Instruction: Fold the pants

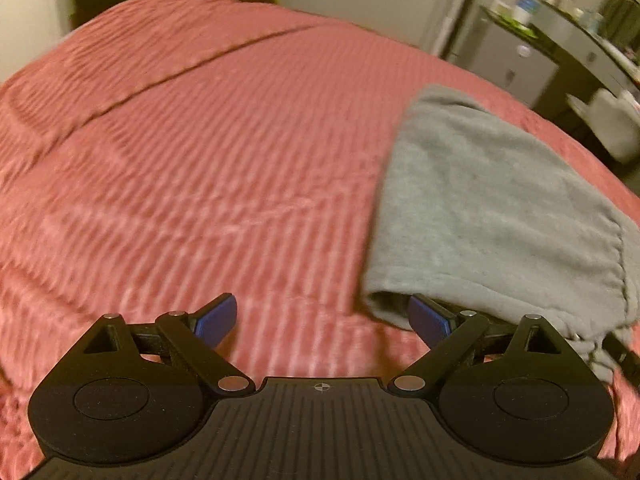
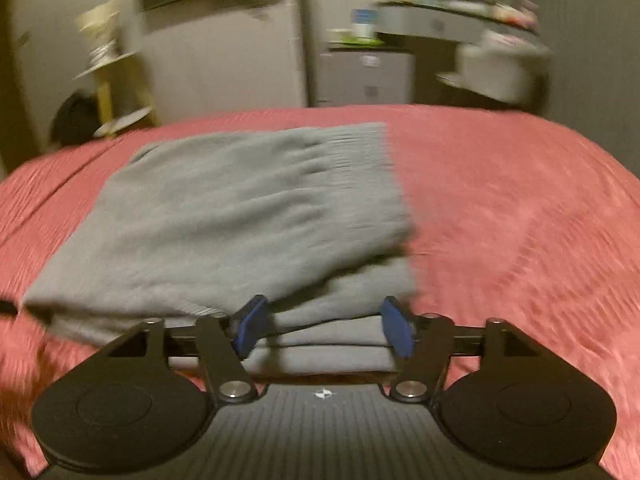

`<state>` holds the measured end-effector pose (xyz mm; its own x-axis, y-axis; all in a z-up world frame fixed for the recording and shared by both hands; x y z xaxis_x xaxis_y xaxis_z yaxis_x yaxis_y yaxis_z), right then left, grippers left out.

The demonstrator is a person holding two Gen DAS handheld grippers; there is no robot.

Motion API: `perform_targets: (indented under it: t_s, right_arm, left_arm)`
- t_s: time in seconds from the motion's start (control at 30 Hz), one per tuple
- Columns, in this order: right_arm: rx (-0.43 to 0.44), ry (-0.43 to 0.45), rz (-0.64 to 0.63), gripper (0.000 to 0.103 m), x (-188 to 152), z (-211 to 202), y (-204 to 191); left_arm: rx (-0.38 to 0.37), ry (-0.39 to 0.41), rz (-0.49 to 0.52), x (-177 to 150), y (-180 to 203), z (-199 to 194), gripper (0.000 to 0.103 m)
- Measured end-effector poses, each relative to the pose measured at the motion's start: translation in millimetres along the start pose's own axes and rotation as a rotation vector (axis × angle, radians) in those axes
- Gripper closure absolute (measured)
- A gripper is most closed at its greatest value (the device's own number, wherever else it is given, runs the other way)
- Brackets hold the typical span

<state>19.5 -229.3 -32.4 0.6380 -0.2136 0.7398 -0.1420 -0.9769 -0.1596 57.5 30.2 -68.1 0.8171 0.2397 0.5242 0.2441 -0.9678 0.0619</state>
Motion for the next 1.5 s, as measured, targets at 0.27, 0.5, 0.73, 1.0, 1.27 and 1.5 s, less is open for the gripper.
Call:
perform_targets:
  t_s: [0.27,0.5,0.73,1.0,1.27,1.5]
  right_arm:
    - [0.154,-0.044,0.252,0.017,3,12,45]
    - [0.314,-0.085,0.456,0.01,5,37,74]
    - [0.563,-0.182,0.74,0.006,12,78,103]
    - [0.607,-0.225,0.613,0.038,28,94,78]
    - [0.675,-0.239,0.617,0.009,33,105,77]
    - [0.501,-0.2,0.459,0.044,32,92,65]
  left_arm:
    - [-0.071,0.013,0.085,26,32,18,0.006]
    - [-0.104,-0.044,0.144,47,49,51,0.006]
    - [-0.311,-0.173,0.203,59,75,93,0.005]
    - [-0.439,-0.14,0.137,86,101,109,0.018]
    - [-0.374,-0.121,0.303,81,134,125,0.001]
    - [-0.34,-0.039,0.307,83,130,104,0.038]
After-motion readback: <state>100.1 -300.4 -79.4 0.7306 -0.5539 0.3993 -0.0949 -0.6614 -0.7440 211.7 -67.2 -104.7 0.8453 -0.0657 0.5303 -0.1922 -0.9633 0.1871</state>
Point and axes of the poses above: each gripper's, at about its wrist camera, not at the fingertips, and z roughly the way its jaws point, y to its right, x to its top, the point moved 8 cm from there along z, roughly the way its jaws point, and after that the axes turned 7 degrees about x, right-handed, at the moved point
